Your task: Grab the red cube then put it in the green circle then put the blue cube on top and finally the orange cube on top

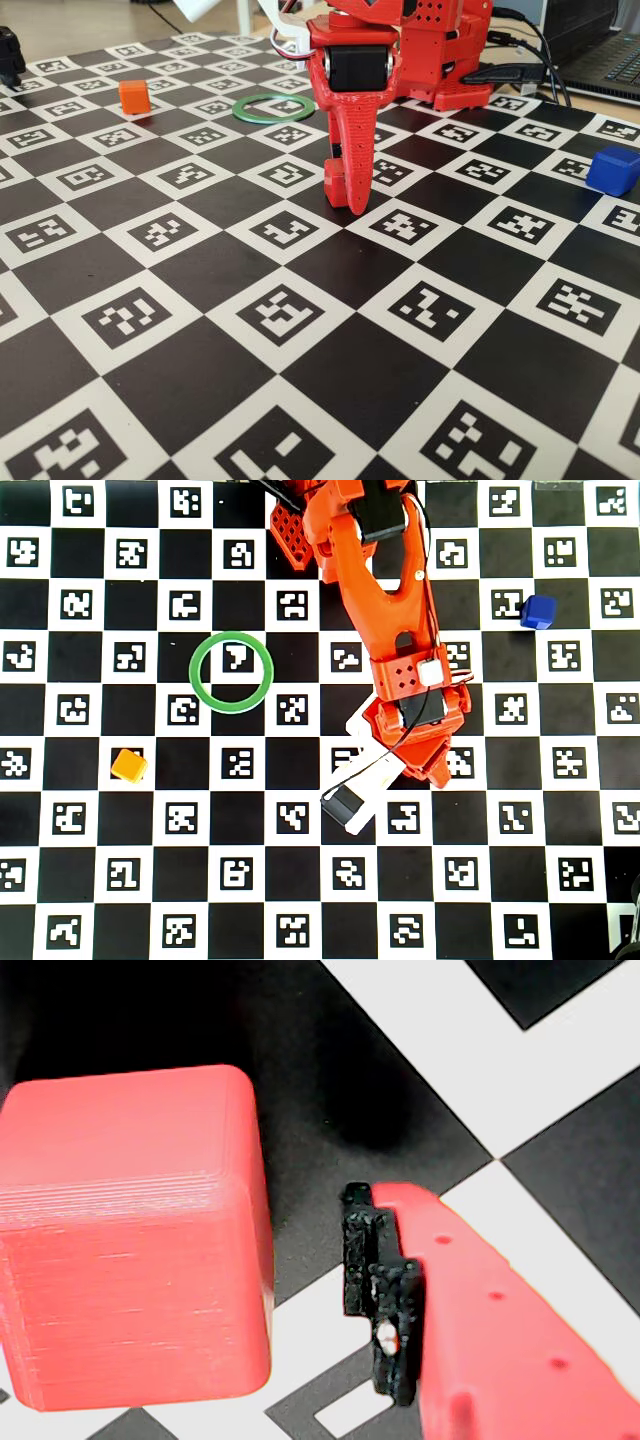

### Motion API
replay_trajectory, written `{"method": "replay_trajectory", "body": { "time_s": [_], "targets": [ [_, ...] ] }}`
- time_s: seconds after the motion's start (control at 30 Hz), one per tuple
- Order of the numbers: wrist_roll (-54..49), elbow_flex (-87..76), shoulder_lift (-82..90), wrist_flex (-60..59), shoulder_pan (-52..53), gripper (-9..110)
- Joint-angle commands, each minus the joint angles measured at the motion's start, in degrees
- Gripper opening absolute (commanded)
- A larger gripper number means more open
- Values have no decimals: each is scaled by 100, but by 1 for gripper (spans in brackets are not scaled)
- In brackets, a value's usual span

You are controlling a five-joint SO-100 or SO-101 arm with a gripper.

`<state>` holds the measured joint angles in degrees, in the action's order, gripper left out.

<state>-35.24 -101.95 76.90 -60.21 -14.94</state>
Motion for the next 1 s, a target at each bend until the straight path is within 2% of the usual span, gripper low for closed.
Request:
{"method": "replay_trajectory", "body": {
  "time_s": [0.0,0.3,0.63,0.97],
  "targets": [
    [79,281,62,18,-53,39],
    [167,343,26,26,-149,31],
    [246,352,26,53,-149,12],
    [229,325,35,18,-202,10]
  ]
}}
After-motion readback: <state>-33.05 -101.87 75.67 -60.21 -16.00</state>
